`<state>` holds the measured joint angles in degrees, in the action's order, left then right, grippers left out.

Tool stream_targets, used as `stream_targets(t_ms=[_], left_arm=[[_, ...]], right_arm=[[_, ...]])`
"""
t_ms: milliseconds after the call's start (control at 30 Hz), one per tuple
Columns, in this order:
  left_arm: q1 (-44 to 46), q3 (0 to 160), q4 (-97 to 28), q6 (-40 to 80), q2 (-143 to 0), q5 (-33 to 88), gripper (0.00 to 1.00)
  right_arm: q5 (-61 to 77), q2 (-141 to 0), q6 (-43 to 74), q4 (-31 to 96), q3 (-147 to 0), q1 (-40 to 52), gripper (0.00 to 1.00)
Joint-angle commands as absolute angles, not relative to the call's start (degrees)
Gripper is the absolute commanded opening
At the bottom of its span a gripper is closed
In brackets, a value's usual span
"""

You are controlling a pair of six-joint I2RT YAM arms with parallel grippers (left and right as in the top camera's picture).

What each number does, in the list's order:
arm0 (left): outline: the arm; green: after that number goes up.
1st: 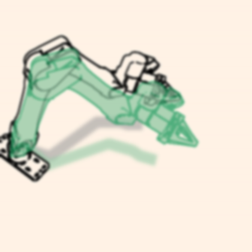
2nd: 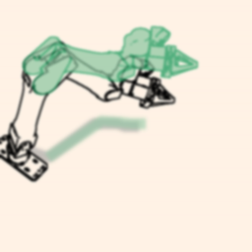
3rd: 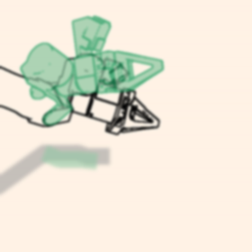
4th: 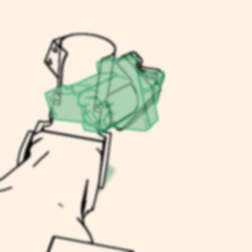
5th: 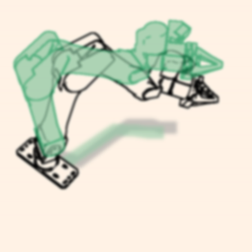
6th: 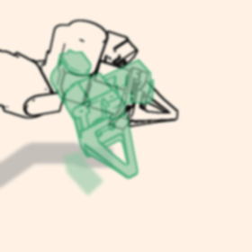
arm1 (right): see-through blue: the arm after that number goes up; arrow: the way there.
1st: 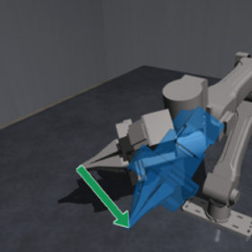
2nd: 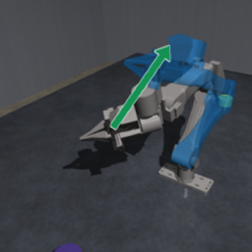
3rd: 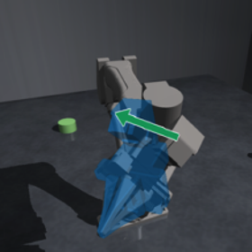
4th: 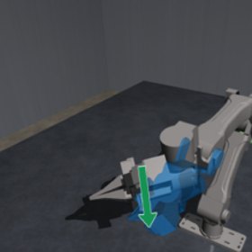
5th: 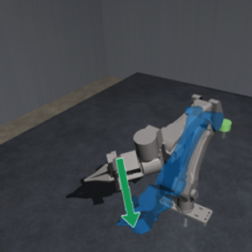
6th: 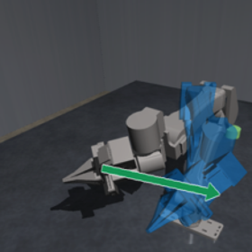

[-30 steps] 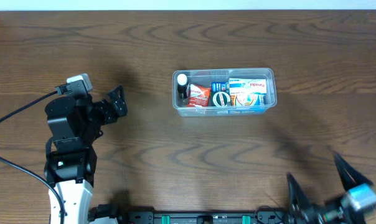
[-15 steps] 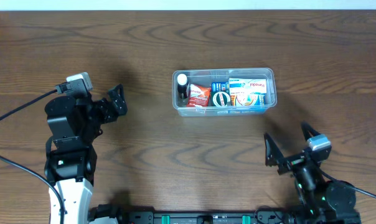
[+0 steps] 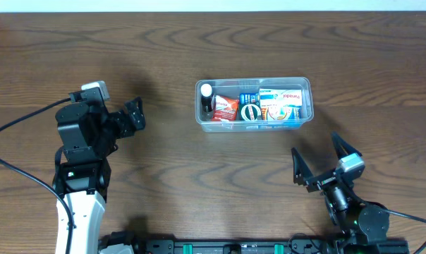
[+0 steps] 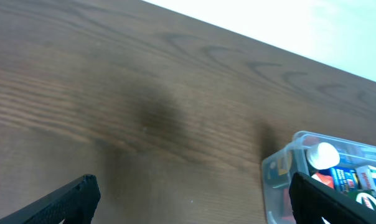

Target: Pack container

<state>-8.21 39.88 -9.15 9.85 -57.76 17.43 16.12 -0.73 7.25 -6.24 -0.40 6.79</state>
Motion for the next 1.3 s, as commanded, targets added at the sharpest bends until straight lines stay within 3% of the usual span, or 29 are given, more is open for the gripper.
stream_targets(t_ms=[0,267,767,967,1267], left_arm=[[-8.3,40.3,-8.0,7.5,-56.8,22.5,0.98],[-8.3,40.2,-7.6,7.0,-45.8,25.5,0.98],[-8.3,40.2,-22.7,6.7,-18.3,31.6,0.98],[-8.3,40.2,-32.3,6.7,-7.9,24.7,0.98],[-8.3,40.1,-40.4,6.5,-7.0,14.8,0.98]], right_arm=[[16.1,-0.6,7.4,-4.0,-0.3,7.1,0.99],[5.0,-0.6,7.5,3.9,-0.3,7.1,0.99],[4.7,-0.8,7.5,3.9,-0.3,7.1,0.99],[4.7,-0.8,7.5,3.9,-0.3,7.1,0.99],[4.7,-0.8,7.5,3.9,-0.3,7.1,0.99]])
